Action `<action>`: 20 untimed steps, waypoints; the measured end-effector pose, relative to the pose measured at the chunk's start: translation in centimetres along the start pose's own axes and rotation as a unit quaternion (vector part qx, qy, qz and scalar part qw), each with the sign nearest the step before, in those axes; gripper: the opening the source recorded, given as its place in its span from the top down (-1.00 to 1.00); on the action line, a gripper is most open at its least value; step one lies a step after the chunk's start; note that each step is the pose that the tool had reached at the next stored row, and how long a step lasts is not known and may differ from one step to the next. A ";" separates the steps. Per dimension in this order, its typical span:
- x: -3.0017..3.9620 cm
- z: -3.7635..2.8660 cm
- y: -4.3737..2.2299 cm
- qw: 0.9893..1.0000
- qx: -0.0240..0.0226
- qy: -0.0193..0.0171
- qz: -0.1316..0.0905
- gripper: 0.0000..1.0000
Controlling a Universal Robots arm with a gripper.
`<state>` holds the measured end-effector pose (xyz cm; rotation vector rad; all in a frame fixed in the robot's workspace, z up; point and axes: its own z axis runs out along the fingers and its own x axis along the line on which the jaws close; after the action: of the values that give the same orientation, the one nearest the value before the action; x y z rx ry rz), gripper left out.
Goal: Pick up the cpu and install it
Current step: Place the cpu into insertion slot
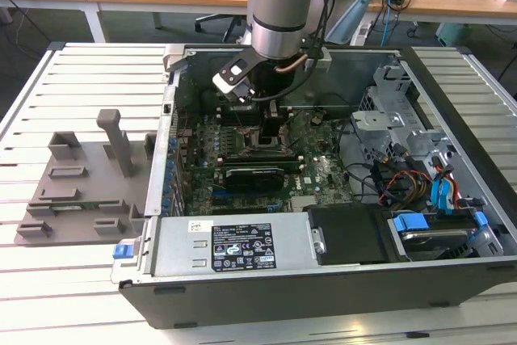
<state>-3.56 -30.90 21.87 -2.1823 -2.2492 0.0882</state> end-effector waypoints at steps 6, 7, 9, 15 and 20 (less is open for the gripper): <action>-0.01 -0.26 -0.01 1.000 0.000 0.000 0.000 -0.23; -0.01 -0.29 -0.02 1.000 0.000 0.000 0.000 -0.23; -0.01 -0.38 -0.02 1.000 0.000 0.000 0.000 -0.23; -0.02 -0.70 -0.03 1.000 0.000 0.000 0.000 -0.23; -0.04 -1.00 -0.05 1.000 0.000 0.000 0.000 -0.23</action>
<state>-3.57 -30.90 22.88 -2.1823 -2.2492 0.0883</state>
